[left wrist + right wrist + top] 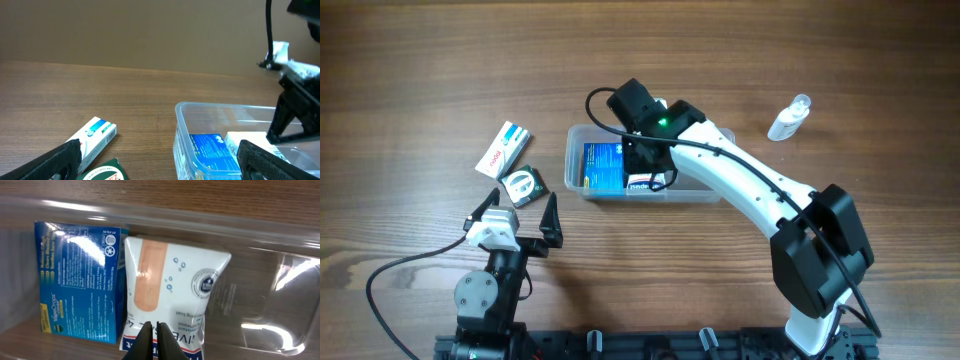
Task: Pack container
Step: 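Place the white plaster box into the container beside the blue box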
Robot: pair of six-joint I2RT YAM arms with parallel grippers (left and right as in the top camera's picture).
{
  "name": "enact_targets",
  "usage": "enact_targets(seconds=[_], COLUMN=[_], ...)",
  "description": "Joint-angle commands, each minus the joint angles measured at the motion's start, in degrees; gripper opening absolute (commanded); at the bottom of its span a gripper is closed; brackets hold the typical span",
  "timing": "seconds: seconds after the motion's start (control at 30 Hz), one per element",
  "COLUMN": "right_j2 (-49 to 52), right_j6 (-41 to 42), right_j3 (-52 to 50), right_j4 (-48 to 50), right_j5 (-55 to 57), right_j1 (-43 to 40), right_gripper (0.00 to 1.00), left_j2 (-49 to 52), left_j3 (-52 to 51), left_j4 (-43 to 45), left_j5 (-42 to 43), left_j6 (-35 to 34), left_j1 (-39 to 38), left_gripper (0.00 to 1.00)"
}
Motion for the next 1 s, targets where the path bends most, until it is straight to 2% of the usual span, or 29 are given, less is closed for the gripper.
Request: enact_targets(seconds=[0.0, 0.2, 0.37, 0.53, 0.67, 0.77, 0.9, 0.97], right_j2=[0.8, 2.7, 6.2, 5.0, 1.2, -3.5, -5.0, -4.9], right_j6=[0.2, 0.2, 0.0, -3.0, -5.3, -5.8, 0.2, 0.2], right_j3=[-4.4, -8.2, -8.2, -6.9, -2.2, -1.5, -2.3, -4.9], right_j4=[2.5, 9.7, 11.3, 11.6, 10.0, 6.5, -3.2, -1.8], right_j5=[0.5, -0.7, -0.8, -2.6, -4.9, -1.8, 2.7, 2.5], right_j1=[-0.2, -0.2, -0.2, -0.8, -1.4, -3.4, -7.5, -8.0], right_gripper=[0.04, 0.04, 0.04, 0.05, 0.04, 0.04, 0.04, 0.04], left_j2=[-0.4, -0.4, -0.4, -0.4, -0.4, -0.4, -0.4, -0.4], left_j3=[-0.4, -0.4, -0.4, -0.4, -0.4, -0.4, -0.4, -0.4], left_j4=[-0.1, -0.1, -0.1, -0.1, -0.1, -0.1, -0.1, -0.1], left_j5=[-0.1, -0.1, -0.1, -0.1, -0.1, -0.1, -0.1, -0.1], left_j6=[0.9, 0.9, 0.9, 0.9, 0.9, 0.9, 0.9, 0.9], left_j1=[0.4, 0.4, 0.4, 0.4, 0.4, 0.4, 0.4, 0.4], left_gripper=[1.00, 1.00, 1.00, 1.00, 1.00, 1.00, 1.00, 1.00])
